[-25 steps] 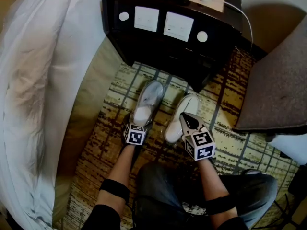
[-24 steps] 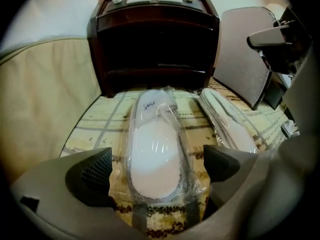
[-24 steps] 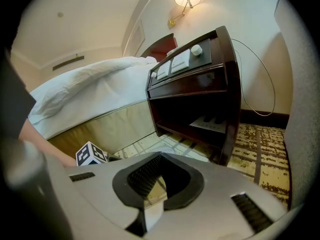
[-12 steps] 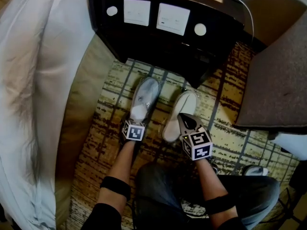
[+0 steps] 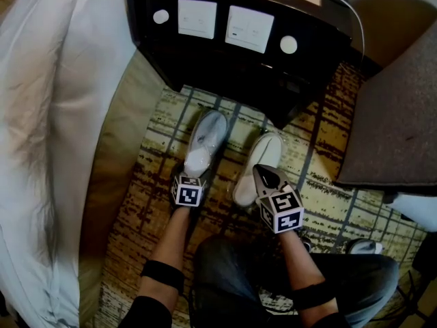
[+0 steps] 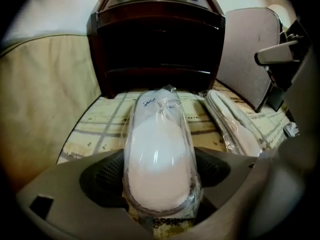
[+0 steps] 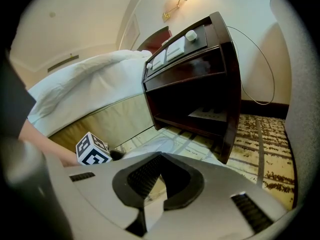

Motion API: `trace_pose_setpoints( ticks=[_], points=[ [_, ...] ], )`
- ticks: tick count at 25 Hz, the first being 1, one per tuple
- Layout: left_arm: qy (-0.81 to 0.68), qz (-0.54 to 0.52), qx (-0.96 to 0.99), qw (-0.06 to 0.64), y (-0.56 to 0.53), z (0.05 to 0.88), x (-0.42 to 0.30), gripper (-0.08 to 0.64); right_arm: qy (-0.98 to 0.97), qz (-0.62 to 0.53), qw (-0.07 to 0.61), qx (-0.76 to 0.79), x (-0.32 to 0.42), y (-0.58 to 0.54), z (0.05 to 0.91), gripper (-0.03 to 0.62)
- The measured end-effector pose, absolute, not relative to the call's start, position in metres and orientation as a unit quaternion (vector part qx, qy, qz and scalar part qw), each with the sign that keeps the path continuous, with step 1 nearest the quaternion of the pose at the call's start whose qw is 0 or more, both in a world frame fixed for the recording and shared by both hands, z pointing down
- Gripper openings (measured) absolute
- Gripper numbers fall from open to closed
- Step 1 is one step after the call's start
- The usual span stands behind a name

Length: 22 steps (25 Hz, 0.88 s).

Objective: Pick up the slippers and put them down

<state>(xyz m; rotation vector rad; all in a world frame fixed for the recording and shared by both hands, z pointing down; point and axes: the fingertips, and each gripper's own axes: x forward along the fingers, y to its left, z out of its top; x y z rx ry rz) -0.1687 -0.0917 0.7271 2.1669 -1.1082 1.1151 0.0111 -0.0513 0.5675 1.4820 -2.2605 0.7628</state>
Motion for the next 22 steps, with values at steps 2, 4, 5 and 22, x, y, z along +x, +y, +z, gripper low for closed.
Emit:
trace_pose_setpoints(
  ticks=[2, 4, 5, 22],
  points=[
    [-0.407, 0.396, 0.792, 0.226, -0.095, 0.716, -0.171, 0.405, -0.793, 0.270, 0.164, 0.521, 0.012, -0.049, 0.567, 0.000],
    [-0.410, 0.384, 0.798, 0.218, -0.103, 0.701, -0.173, 0.397, -0.793, 0.270, 0.163, 0.521, 0.011, -0.049, 0.567, 0.000],
    [-0.410, 0.379, 0.802, 0.212, -0.108, 0.692, -0.173, 0.394, -0.794, 0.270, 0.162, 0.521, 0.011, -0.050, 0.567, 0.000],
    [-0.439, 0.312, 0.830, 0.141, -0.140, 0.593, -0.194, 0.256, -0.796, 0.273, 0.152, 0.518, 0.008, -0.051, 0.566, 0.000]
  ],
)
